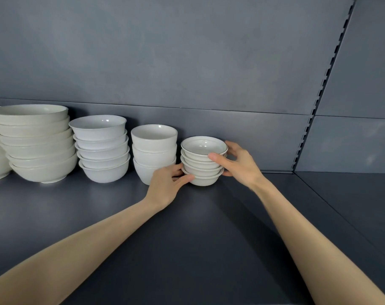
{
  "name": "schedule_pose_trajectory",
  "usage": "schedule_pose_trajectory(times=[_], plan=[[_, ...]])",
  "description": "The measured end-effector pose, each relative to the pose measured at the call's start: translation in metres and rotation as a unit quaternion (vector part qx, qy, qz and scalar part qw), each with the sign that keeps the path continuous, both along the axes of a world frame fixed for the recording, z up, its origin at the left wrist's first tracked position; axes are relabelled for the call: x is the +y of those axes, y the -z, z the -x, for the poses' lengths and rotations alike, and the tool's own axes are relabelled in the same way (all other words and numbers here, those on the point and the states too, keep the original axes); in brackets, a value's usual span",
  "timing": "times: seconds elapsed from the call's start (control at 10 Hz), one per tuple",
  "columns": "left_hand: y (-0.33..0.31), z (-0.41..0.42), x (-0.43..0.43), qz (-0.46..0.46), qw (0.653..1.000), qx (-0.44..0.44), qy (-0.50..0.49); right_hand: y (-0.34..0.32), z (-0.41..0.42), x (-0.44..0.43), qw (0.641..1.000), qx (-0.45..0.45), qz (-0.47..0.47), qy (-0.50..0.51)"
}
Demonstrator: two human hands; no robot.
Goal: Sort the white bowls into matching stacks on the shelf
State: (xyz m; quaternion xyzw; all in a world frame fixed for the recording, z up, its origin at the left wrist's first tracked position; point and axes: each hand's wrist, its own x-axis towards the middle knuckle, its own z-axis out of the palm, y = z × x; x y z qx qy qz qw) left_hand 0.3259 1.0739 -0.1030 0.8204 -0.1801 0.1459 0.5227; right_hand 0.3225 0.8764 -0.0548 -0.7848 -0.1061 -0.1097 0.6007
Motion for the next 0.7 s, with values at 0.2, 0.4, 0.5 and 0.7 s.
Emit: schedule_pose_trajectory(times=[0.2, 0.4, 0.5, 0.7], plan=[[0.000, 0.003, 0.000, -0.054, 0.998, -0.011, -0.015, -0.003, 0.005, 0.000, 0.999, -0.001, 0.050, 0.011], [-0.013, 0.008, 0.003, -0.148, 0.986, 0.027, -0.065, -0.018, 0.014, -0.001, 0.994, 0.000, 0.113, 0.014], [-0.024, 0.015, 0.006, -0.214, 0.974, 0.040, -0.059, -0.025, 0.021, -0.001, 0.984, -0.017, 0.174, 0.028], [-0.054, 0.034, 0.027, -0.284, 0.955, -0.004, -0.089, -0.048, 0.035, 0.013, 0.950, -0.020, 0.303, 0.076]])
